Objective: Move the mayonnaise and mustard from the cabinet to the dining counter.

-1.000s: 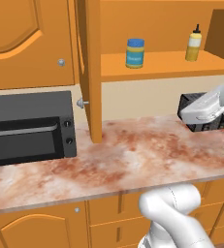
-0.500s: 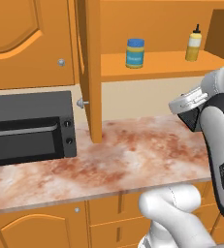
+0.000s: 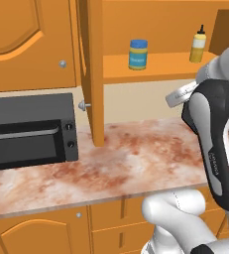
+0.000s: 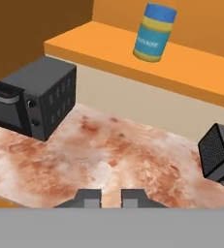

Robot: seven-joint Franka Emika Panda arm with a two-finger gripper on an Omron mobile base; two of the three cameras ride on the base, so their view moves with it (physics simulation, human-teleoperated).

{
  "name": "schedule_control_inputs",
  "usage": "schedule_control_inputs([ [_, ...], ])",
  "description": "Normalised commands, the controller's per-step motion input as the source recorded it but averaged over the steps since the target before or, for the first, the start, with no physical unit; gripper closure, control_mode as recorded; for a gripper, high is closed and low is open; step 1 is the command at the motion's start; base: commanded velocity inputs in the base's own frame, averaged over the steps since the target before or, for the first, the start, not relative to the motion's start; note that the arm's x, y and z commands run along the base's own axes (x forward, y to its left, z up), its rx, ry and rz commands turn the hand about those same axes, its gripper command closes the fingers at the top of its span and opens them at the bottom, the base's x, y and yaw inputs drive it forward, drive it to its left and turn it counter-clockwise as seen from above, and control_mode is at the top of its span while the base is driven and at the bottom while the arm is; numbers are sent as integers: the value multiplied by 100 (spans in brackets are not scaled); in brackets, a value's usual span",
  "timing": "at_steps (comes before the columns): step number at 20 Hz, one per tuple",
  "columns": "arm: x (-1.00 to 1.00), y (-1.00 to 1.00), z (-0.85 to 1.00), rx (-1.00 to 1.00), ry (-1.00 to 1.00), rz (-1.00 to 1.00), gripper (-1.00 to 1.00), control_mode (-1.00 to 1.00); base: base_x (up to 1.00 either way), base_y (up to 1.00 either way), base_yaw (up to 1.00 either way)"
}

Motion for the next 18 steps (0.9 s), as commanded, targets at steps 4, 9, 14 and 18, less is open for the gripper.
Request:
schedule_control_inputs([
  [4,9,-6,0,0,0,-13,-100,-100,0,0,0],
  [9,6,-24,0,1,5,-4,-100,-100,0,0,0],
  [14,15,-22,-1,22,1,-3,-100,-100,0,0,0],
  [18,11,-3,0,20,0,-7,-100,-100,0,0,0],
])
